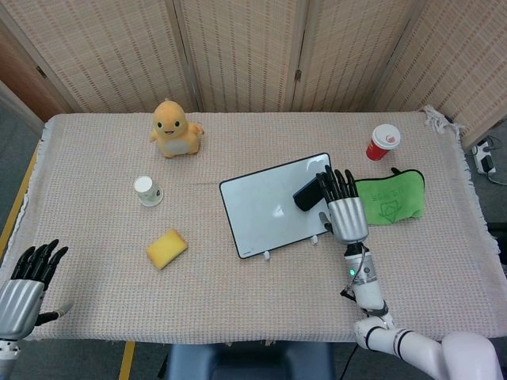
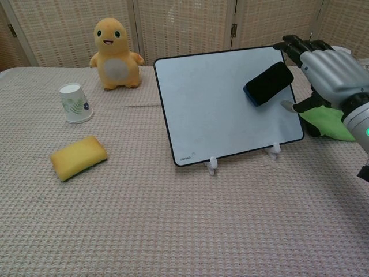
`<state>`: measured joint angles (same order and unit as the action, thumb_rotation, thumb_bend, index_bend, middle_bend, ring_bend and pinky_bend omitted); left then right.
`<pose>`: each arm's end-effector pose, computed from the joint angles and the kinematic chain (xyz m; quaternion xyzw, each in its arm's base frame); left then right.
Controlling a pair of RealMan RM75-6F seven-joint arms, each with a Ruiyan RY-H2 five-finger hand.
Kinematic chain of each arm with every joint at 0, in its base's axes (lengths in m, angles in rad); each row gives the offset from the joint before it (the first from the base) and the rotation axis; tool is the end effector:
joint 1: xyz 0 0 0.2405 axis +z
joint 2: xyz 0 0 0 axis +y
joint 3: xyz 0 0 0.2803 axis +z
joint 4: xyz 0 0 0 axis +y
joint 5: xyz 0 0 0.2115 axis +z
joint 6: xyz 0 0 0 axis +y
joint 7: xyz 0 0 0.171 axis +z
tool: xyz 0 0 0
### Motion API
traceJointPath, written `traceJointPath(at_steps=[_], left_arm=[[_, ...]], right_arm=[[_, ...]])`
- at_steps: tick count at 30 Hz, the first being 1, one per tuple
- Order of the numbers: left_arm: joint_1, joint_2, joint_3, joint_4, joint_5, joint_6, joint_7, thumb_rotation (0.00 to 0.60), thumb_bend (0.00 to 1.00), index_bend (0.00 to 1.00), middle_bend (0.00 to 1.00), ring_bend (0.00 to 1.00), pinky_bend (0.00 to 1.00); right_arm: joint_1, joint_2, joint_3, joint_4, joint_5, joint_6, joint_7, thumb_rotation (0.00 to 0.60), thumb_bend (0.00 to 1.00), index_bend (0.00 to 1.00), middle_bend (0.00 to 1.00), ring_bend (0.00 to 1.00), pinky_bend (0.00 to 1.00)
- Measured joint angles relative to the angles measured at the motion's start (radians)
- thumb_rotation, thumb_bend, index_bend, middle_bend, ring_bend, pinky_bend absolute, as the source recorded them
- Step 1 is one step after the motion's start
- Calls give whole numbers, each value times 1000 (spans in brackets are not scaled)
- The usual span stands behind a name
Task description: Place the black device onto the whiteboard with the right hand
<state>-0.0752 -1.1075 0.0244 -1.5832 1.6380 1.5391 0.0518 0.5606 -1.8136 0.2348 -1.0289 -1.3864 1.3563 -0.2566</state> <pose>-0.3234 0.1900 0.1619 -0.6520 -0.3387 -0.3775 0.5637 -0.2167 -0.3787 -0.0124 0.6273 -0.2686 0.4551 0.5720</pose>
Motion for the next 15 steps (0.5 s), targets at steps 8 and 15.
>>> traceJointPath(at_steps=[8, 15], left_arm=[[0, -12, -5, -3, -10, -4, 36, 600, 168, 0, 0, 0, 0], [1, -23, -7, -4, -13, -5, 60, 600, 168, 0, 0, 0, 0]], right_arm=[[-127, 309, -130, -416, -35, 6, -17, 600, 303, 0, 0, 0, 0], [-320, 569, -328, -576, -97, 65, -48, 600, 303, 0, 0, 0, 0]])
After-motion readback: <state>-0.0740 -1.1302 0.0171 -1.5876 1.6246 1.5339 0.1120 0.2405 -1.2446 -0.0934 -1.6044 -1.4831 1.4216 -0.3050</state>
